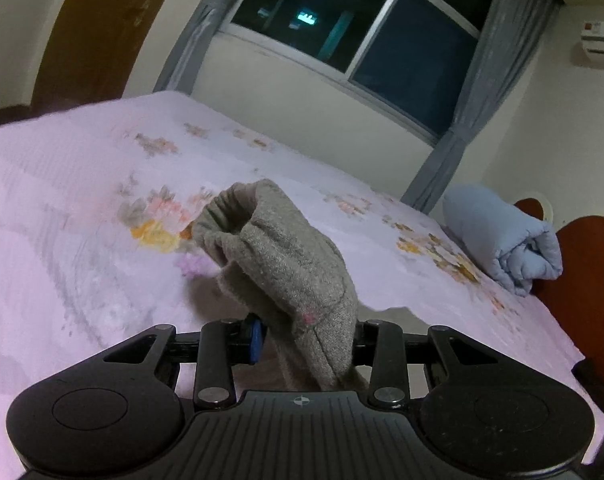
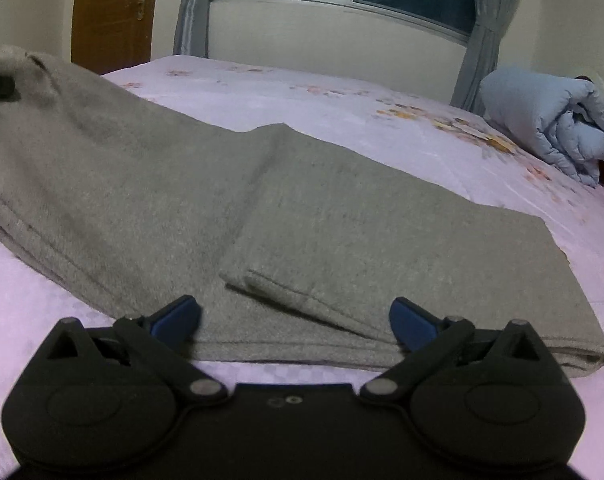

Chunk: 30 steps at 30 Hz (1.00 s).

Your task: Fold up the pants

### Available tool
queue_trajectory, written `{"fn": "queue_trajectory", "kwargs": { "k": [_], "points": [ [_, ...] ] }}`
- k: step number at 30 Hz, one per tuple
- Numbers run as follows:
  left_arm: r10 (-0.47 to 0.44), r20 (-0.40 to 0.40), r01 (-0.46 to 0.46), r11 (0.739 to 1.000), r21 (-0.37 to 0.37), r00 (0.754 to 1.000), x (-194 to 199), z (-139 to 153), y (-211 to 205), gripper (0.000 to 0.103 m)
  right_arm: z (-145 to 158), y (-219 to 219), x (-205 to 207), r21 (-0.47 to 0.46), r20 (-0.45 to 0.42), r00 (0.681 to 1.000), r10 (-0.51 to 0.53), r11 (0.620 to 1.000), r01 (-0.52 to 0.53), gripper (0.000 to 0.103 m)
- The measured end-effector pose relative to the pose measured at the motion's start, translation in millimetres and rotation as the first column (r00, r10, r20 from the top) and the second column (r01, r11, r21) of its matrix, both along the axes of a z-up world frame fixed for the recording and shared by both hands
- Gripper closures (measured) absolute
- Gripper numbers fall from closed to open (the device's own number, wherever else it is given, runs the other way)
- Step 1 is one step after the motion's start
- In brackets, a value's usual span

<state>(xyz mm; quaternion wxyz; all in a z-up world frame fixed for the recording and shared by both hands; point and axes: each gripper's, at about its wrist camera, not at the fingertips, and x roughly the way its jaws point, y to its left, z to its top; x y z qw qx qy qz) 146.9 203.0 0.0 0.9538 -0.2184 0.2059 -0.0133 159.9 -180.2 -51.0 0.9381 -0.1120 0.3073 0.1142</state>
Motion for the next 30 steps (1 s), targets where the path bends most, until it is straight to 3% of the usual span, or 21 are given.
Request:
{"fn": "queue_trajectory", "kwargs": {
  "k": [3, 8, 13, 15, 19, 22, 25, 27, 28, 30],
  "points": [
    [-0.019, 0.012, 0.019, 0.999, 0.046, 1.0, 5.8, 15.0, -13.1, 0.067, 22.3, -28.0, -15.3, 0.129, 0.101, 0.995, -0.023, 0.992, 0.01, 0.006],
    [-0.062, -0.003, 0.062, 0.989, 0.135, 0.998, 29.8, 38.1, -52.7, 0.067, 41.9, -105.8, -8.0, 0.333, 0.07, 0.98, -0.184, 0.931, 0.151, 0.006],
    [-0.218, 0.056, 0.199, 0.951, 0.239, 0.974, 42.9, 72.6, -137.1, 0.067, 56.8, -186.3, -3.8, 0.393, 0.096, 0.94, -0.329, 0.88, 0.268, 0.006],
    [-0.295, 0.053, 0.269, 0.92, 0.286, 0.954, 52.7, 79.0, -180.6, 0.067, 59.7, -218.2, -2.8, 0.409, 0.092, 0.915, -0.392, 0.853, 0.324, 0.006],
    [-0.454, -0.003, 0.422, 0.825, 0.375, 0.891, 73.1, 70.3, -281.9, 0.067, 59.2, -282.0, -6.9, 0.479, 0.07, 0.861, -0.504, 0.774, 0.414, 0.006],
    [-0.548, -0.065, 0.516, 0.731, 0.447, 0.834, 81.6, 48.6, -361.6, 0.067, 54.0, -320.1, -10.7, 0.532, 0.031, 0.839, -0.543, 0.72, 0.446, 0.006],
    [-0.612, -0.141, 0.599, 0.656, 0.46, 0.778, 85.2, 14.7, -427.0, 0.067, 48.5, -349.6, -17.0, 0.585, 0.003, 0.82, -0.573, 0.666, 0.463, 0.006],
    [-0.609, -0.215, 0.623, 0.609, 0.49, 0.764, 82.4, -8.0, -460.9, 0.067, 42.7, -366.7, -19.5, 0.616, -0.036, 0.804, -0.594, 0.62, 0.486, 0.006],
    [-0.598, -0.223, 0.614, 0.597, 0.516, 0.77, 77.3, -16.1, -470.0, 0.067, 39.6, -373.6, -19.4, 0.632, -0.058, 0.794, -0.605, 0.593, 0.499, 0.006],
    [-0.586, -0.209, 0.6, 0.622, 0.503, 0.783, 70.3, -16.9, -469.1, 0.064, 35.7, -380.5, -19.1, 0.648, -0.079, 0.793, -0.604, 0.573, 0.501, 0.006]
  ]
}}
